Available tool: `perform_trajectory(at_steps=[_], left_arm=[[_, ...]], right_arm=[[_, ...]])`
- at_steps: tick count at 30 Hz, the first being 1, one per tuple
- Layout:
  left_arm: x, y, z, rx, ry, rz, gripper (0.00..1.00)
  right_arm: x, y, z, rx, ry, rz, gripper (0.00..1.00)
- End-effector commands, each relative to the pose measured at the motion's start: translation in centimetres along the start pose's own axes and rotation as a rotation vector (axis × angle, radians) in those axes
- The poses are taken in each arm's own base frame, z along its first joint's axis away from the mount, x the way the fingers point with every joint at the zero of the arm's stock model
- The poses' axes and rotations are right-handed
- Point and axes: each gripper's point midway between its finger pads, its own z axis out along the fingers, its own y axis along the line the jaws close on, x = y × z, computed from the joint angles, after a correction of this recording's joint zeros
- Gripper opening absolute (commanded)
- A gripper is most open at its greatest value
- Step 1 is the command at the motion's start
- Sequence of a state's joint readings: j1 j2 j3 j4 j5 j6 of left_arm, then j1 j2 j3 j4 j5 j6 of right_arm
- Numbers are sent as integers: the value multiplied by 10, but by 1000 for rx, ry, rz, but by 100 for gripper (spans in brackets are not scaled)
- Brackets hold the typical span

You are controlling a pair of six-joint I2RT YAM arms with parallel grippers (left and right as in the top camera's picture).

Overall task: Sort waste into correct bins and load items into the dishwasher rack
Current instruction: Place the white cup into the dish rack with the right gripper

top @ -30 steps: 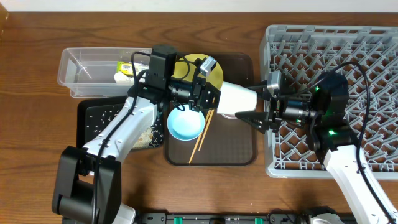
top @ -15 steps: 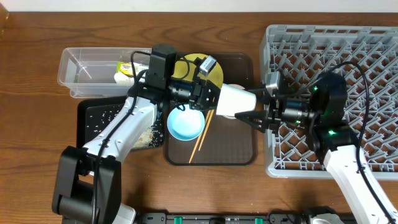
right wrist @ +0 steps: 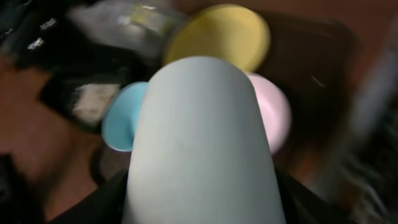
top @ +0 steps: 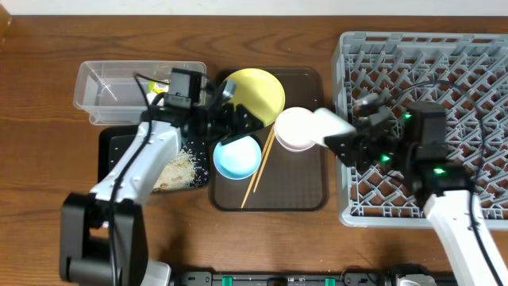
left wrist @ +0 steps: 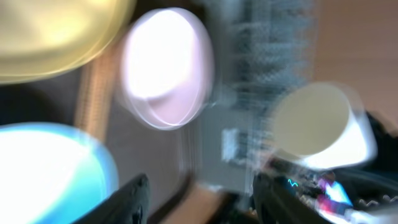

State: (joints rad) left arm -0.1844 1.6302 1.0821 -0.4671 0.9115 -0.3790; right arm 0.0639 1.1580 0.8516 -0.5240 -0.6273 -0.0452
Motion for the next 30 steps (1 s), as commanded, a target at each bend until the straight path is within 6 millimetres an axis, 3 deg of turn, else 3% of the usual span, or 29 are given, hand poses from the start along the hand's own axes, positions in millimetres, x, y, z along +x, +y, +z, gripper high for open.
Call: perform_trajectory(at_steps=[1,7,13,16,23,30], left_arm=[[-8,25,-37,-278,-124,183,56],[3,47,-103,-559,-245,160,56],[3,33,-129,-574,-339,190,57],[4,32,-129,-574,-340,189,57],[5,36,-126,-580,-321,177,57],[6,37,-126,-580,-320,176,57]], right_arm=[[-31,-27,-43,233,-51,18,1],[-16,-59,-106,535,78,173,1],[31,-102,-144,811,254,361,1],[40,-117,-141,827,305,415,1],[44,-147,-113,818,366,444,1],[56,-167,-90,806,442,480,1]])
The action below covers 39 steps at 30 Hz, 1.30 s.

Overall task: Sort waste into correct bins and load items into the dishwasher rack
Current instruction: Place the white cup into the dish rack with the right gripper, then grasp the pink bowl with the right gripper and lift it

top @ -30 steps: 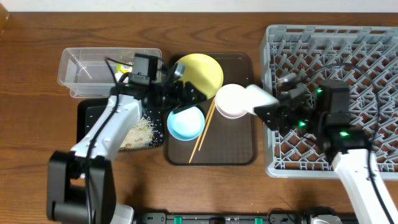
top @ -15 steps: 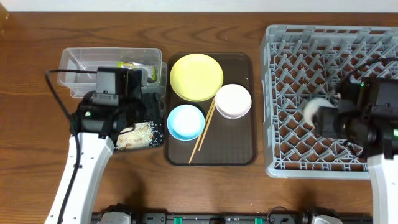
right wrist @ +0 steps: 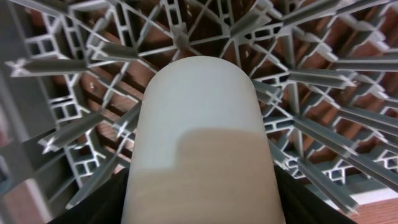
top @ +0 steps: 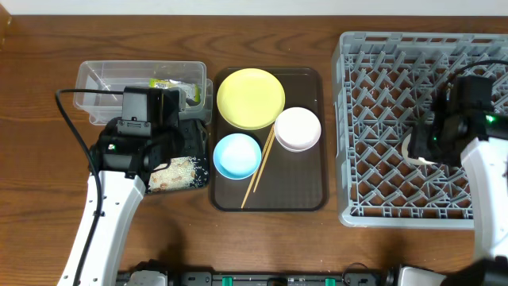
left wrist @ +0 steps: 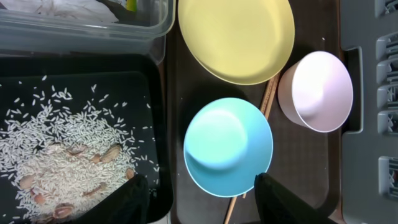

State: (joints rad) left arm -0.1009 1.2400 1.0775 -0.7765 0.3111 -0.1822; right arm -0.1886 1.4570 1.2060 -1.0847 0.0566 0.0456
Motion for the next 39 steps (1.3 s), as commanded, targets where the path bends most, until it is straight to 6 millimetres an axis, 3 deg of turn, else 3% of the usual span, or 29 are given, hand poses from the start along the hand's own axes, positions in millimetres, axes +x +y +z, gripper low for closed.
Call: perform_trajectory(at_steps=[1,3,7,11,12,16,19,22,26,29,32,36,39], left_arm=[[-3,2,0,-12,-4,9,57],[-3,2,0,-11,-4,10,57],[-3,3,0,-12,-3,9,58],[-2,3,0,-12,-3,9,62],[-2,3,0,-12,-2,9,62],[0,3,0,-14,5,7,63],[2,4,0,-17,15,5,64],[4,4,0,-19,21,3,67],[5,4,0,-19,25,2,67],[5,4,0,-19,25,2,67],[4,4,0,-19,25,2,67],[5,4,0,-19,25,2,67],[5,4,0,-19,25,2,67]], right_arm=[[-2,-3,11,17,38,24,1],[1,-3,20,18,73,22,4],[5,-2,36,20,127,18,21],[0,13,43,-63,124,23,75],[-1,17,43,-83,120,24,84],[-7,26,34,-139,93,27,98],[-20,29,17,-163,27,22,99],[-41,46,-13,-248,-86,0,99],[-66,98,-61,-503,-283,-157,99],[-72,132,-82,-603,-365,-256,83],[-65,166,-83,-626,-374,-377,71],[-51,201,-58,-529,-321,-483,50],[-41,220,-32,-450,-261,-510,52]])
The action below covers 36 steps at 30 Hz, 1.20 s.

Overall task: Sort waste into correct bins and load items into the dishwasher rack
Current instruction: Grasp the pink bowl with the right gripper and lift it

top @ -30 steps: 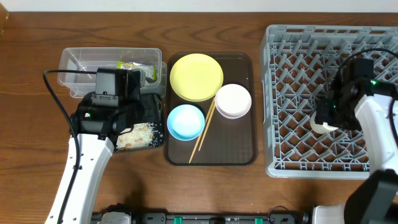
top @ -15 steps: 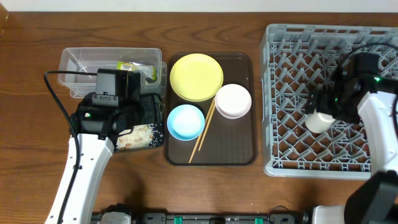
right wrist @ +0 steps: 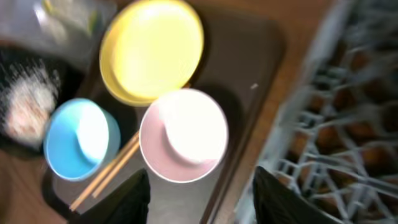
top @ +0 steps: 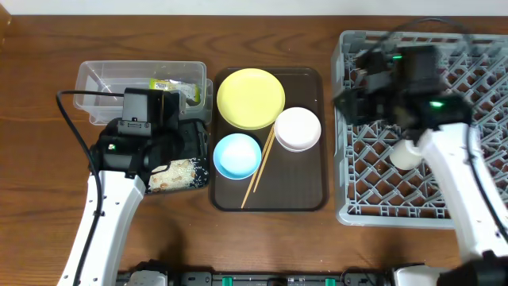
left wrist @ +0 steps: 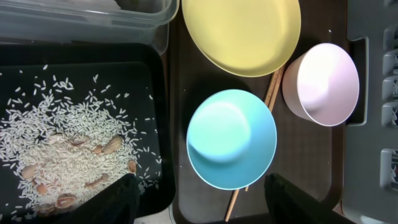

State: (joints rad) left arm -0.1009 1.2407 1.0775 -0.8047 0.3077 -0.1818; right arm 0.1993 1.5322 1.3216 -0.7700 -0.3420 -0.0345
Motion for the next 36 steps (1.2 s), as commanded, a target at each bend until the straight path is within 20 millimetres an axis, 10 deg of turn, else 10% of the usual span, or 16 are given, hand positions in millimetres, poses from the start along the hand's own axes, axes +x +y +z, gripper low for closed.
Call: perform_trajectory(at_steps=[1,15,21,29,36], left_arm=[[-2,2,0,-9,-1,9,67],[-2,2,0,-9,0,9,67],[-2,2,0,-9,0,9,67],[-2,2,0,-9,0,9,68],[-2,2,0,-9,0,9,67]], right_arm=[[14,1,34,97,89,-30,52],[50,-25,132,290,226,44,44],[72,-31,148,294,305,56,14],[54,-37,121,342,239,110,1],[-17,-59,29,531,-70,101,1]])
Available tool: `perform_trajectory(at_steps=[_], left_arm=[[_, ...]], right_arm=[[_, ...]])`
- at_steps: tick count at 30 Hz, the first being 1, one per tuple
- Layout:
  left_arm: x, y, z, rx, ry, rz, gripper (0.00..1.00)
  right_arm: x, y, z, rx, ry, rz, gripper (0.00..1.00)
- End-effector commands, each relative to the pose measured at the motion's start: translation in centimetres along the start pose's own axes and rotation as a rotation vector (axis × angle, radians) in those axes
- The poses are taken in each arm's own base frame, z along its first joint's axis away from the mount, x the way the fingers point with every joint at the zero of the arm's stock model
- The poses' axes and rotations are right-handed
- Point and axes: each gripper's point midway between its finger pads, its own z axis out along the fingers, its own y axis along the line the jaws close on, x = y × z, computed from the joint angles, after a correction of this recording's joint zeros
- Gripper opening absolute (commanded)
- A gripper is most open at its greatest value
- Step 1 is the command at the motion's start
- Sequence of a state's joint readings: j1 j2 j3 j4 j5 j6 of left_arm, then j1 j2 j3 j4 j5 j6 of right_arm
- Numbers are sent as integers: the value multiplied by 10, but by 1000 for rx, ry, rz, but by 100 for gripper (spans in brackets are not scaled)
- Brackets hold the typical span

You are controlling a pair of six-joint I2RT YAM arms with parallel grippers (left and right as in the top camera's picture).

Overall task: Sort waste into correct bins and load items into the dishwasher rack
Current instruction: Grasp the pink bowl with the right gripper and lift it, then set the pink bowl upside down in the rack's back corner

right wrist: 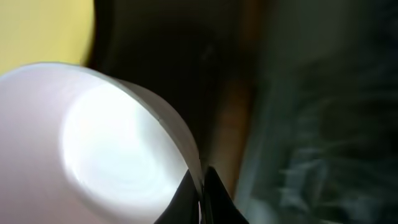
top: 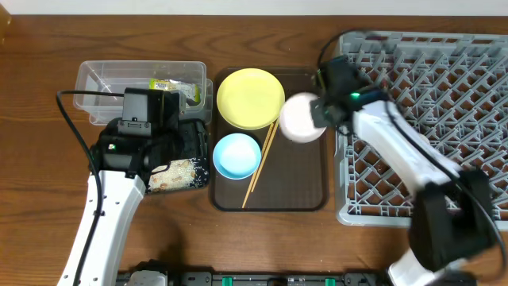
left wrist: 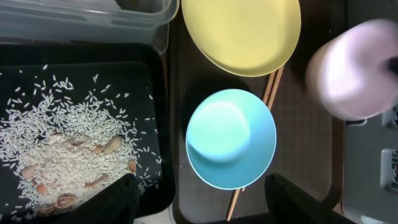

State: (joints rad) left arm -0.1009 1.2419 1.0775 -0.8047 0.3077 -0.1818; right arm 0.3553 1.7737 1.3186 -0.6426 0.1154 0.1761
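Note:
My right gripper (right wrist: 200,190) is shut on the right rim of the pink bowl (right wrist: 106,137), one finger inside and one outside. Seen from overhead, that bowl (top: 298,119) is blurred at the brown tray's (top: 305,187) right side, beside the grey dishwasher rack (top: 421,48). A yellow plate (top: 250,98), a blue bowl (top: 236,156) and chopsticks (top: 258,171) also sit on the tray. My left gripper (left wrist: 202,196) hangs open above the blue bowl's (left wrist: 231,138) near edge, holding nothing.
Left of the tray stands a black bin (left wrist: 62,124) with rice and scraps. Behind it is a clear bin (top: 119,87) holding a wrapper (top: 171,85). The right arm crosses the rack's left part and hides what lies under it.
My right gripper was open above the tray with the pink bowl standing free. Now it is shut on that bowl's rim, and the bowl looks blurred. The left arm has not moved.
First my right gripper held a pale cup by the tray's right edge while the left reached over the bowls. Then the cup was over the rack and the left arm back over the black bin. Later the cup lay in the rack. Now the right gripper holds the pink bowl.

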Motion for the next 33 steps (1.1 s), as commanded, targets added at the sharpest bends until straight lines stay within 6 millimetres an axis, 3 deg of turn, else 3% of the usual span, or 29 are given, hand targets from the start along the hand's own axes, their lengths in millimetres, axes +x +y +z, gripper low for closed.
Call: perform_trajectory(at_steps=[1,4,7,15,23,33], left_arm=[[-2,2,0,-9,-1,9,68],[-2,2,0,-9,-1,9,67],[-2,2,0,-9,-1,9,68],[-2,2,0,-8,-1,9,68],[-2,2,0,-9,-2,9,67],[-2,2,0,-9,-2,9,68]], right_arm=[[-44,-46,-61,178,-219,52,1],[-71,-80,-100,337,-358,13,1],[-89,-106,-123,472,-433,-48,1],[-132,-165,-150,719,-538,-184,1],[-134,-192,-106,851,-447,-233,1],[-120,-185,-41,933,-337,-251,1]])
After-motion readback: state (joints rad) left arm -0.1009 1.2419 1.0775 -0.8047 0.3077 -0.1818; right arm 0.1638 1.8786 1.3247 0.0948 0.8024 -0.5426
